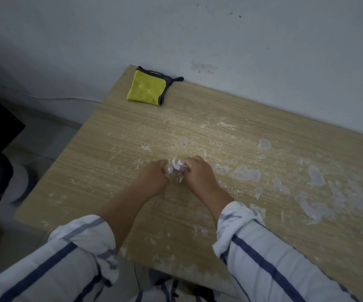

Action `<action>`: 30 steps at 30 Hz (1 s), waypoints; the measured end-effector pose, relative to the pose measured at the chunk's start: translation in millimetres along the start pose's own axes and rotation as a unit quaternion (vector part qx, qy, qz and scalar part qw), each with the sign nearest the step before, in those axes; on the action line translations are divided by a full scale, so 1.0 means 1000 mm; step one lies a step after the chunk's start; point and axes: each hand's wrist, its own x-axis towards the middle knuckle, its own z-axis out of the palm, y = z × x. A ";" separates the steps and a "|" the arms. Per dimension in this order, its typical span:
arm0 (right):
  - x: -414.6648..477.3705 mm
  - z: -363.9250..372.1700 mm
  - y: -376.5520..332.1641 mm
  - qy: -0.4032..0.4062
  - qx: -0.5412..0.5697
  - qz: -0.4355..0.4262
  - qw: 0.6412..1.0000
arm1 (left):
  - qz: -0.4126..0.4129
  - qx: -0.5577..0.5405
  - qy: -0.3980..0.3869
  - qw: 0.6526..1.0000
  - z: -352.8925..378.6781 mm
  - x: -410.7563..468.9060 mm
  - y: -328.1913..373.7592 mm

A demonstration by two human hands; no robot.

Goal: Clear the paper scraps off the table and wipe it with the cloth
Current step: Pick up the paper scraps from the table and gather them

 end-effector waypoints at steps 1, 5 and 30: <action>0.004 0.001 0.001 -0.013 -0.001 0.018 1.000 | 0.004 0.013 0.001 1.000 0.000 0.000 0.003; 0.008 0.010 0.004 -0.074 -0.080 0.012 0.994 | 0.019 0.033 0.001 0.999 0.005 0.001 0.008; -0.018 0.033 -0.001 -0.044 -0.086 -0.020 0.995 | -0.008 0.070 0.055 0.996 0.022 0.003 -0.004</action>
